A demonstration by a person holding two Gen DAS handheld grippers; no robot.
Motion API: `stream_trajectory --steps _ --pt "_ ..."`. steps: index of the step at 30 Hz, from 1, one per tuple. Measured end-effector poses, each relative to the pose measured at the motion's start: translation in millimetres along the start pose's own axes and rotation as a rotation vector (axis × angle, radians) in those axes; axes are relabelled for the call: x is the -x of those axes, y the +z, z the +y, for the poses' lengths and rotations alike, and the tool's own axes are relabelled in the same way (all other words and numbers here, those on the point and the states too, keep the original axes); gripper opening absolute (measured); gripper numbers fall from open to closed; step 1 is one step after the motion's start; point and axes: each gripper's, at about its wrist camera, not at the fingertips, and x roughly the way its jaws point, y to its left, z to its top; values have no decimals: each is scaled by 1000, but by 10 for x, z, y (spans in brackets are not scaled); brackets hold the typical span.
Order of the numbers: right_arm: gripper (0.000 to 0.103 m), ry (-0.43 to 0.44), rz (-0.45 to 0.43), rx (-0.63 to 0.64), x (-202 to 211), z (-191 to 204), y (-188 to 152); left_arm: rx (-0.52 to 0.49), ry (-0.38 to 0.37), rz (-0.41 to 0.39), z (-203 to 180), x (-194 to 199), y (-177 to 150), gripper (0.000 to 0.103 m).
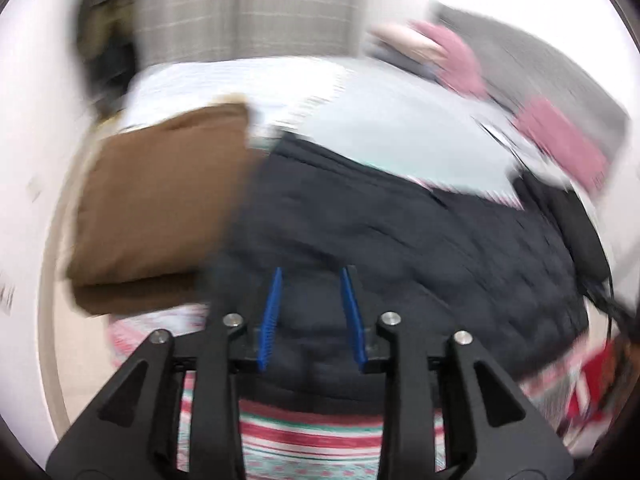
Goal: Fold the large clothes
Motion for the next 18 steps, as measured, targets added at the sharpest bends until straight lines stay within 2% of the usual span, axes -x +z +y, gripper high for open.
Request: stream_trajectory --steps 2,4,8,12,18 --pt "44 35 9 44 -140 259 -51 -63 -46 17 -269 -141 -42 33" --pt "44 51 10 78 -326 513 -59 -120 -55 25 -571 -354 -64 33" --pt "44 11 9 151 -619 865 -79 -122 -122 110 -818 -780 -58 33" --pt "43 5 22 166 -757 965 -70 -143 -69 139 -948 -1115 -92 33" --pt "43 -54 141 196 -1216 1018 -109 -213 -27 156 -1030 -1248 -184 33"
